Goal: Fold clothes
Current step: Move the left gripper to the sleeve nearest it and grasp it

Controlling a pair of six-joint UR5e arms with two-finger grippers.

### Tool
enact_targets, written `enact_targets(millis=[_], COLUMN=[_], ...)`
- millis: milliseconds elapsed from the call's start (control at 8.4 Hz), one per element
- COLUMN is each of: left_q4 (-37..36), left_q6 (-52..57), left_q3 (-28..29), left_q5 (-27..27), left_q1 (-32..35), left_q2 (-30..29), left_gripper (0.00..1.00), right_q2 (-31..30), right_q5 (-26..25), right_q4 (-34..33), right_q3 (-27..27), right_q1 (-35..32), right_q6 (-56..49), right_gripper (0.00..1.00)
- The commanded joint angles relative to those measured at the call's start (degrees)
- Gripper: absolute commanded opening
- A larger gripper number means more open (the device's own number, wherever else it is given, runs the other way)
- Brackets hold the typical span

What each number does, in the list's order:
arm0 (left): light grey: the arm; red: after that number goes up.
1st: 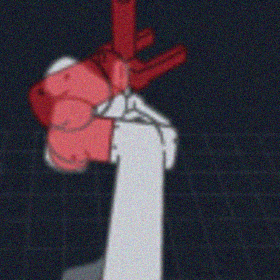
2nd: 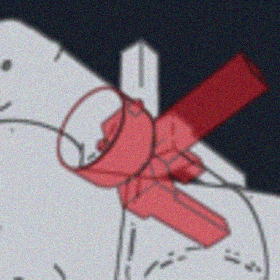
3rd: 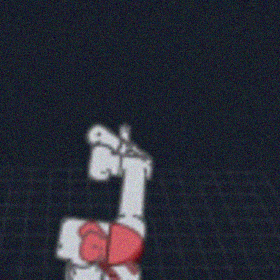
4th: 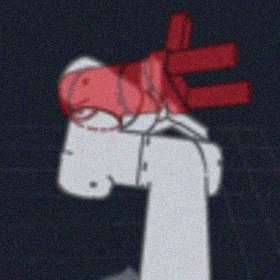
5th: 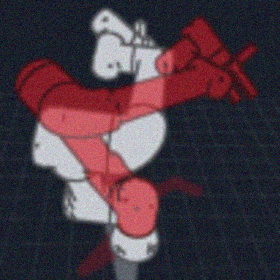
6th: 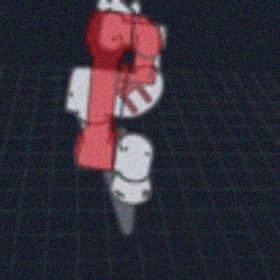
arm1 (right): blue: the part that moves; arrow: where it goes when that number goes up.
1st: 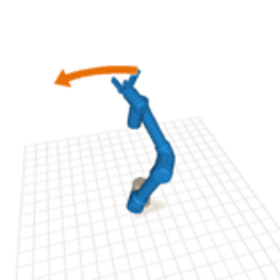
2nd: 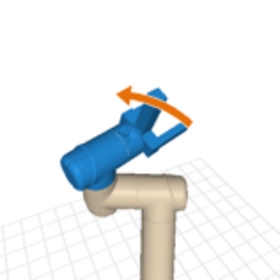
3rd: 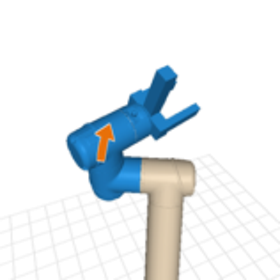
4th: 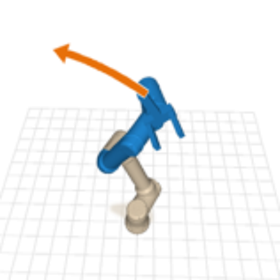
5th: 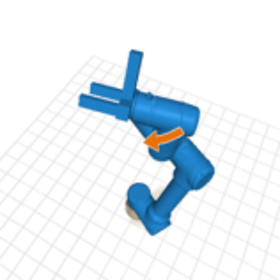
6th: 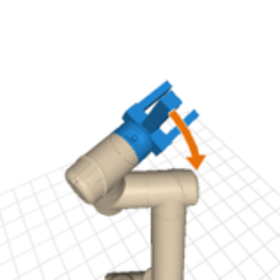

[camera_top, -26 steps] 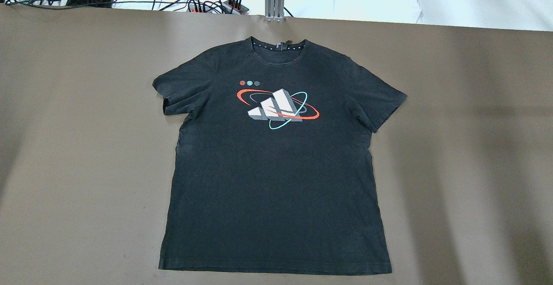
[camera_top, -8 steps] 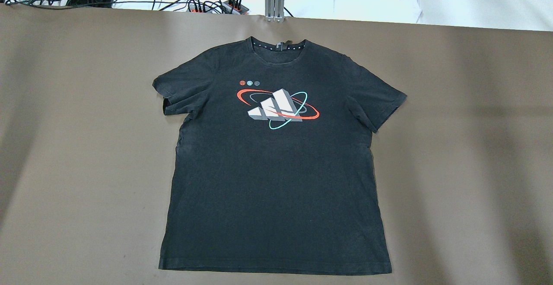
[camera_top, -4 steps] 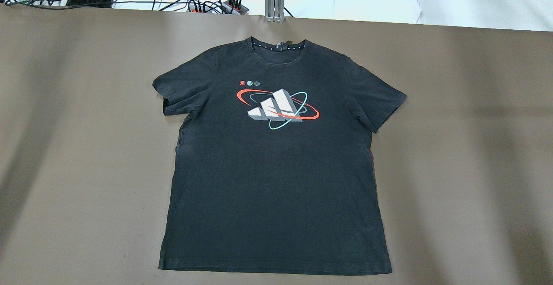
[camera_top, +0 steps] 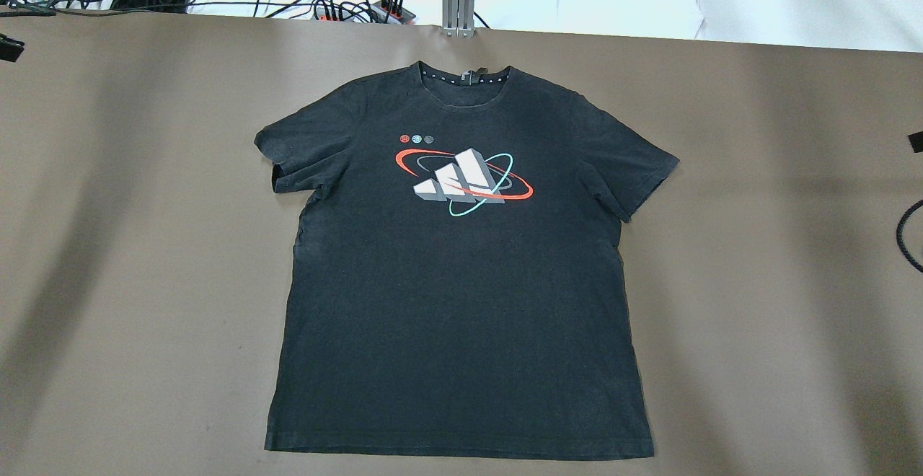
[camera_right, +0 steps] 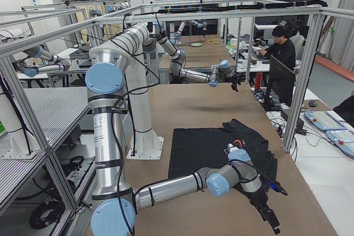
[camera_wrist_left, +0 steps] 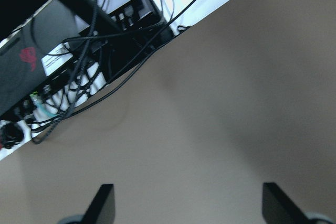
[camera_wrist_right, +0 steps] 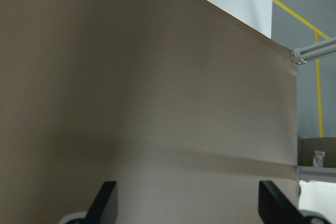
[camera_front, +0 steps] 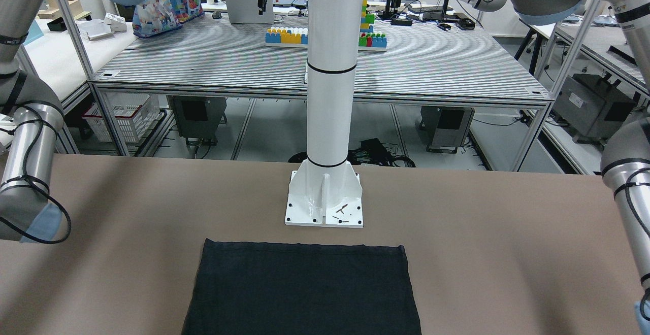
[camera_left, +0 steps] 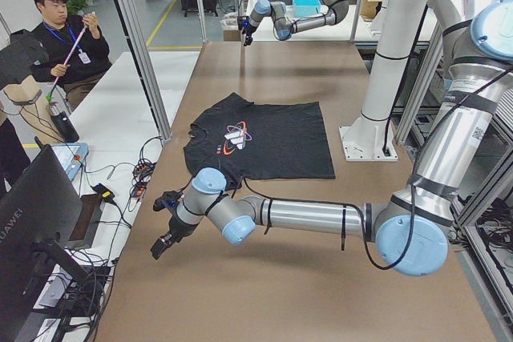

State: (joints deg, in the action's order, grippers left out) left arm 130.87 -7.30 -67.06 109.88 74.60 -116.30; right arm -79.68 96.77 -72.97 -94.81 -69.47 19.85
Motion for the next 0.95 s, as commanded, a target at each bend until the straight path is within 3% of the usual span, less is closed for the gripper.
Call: enact_targets(millis=[0, 476, 834], left_q4=[0.2, 0.4, 0.4], left_q6=[-11.6, -21.5, -24.7], left_q3=[1.7, 1.8, 1.8], left_q5=[2.4, 2.4, 3.6], left_q1=[-8.4, -17.8, -19.8], left_q2=[-5.4, -8.2, -8.2], left_gripper=[1.00, 1.00, 0.99], right_q2=[2.8, 4.7, 4.7], right_q5=[0.0, 0.0, 0.0], right_q4=[9.0, 9.9, 9.9], right_q3=[6.8, 7.8, 7.8], right_q1=[7.7, 11.4, 11.4], right_q6=[11.8, 14.4, 14.4], right_gripper=[0.94, 0.94, 0.94])
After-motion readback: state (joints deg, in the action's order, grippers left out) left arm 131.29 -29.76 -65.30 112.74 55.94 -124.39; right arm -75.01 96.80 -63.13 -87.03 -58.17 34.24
